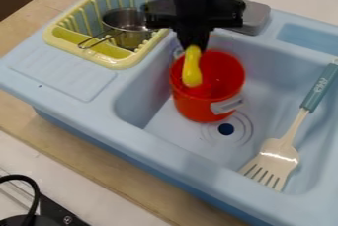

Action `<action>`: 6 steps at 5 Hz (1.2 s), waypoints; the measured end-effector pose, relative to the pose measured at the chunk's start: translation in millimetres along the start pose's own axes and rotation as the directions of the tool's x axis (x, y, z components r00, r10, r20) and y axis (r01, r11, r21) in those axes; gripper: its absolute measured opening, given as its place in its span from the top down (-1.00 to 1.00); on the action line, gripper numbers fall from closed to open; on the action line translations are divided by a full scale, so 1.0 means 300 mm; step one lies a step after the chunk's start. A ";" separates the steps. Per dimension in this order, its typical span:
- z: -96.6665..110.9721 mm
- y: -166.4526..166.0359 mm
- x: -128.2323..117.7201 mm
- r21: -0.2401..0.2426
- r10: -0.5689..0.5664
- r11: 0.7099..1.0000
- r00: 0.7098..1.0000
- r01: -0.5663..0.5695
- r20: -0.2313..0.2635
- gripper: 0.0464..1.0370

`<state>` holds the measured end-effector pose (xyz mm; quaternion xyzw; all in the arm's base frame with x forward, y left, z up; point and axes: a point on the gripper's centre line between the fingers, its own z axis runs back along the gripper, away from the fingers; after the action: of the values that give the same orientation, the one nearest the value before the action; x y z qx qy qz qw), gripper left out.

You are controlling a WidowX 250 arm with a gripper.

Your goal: Move the yellow object from the orange pot to the silver pot

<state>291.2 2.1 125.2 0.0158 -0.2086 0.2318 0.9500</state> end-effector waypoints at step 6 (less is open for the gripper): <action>-0.065 0.224 0.336 0.256 0.302 0.903 0.933 -0.346 0.196 0.98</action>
<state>349.9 108.2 143.5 0.1358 -0.2439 0.4126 0.8671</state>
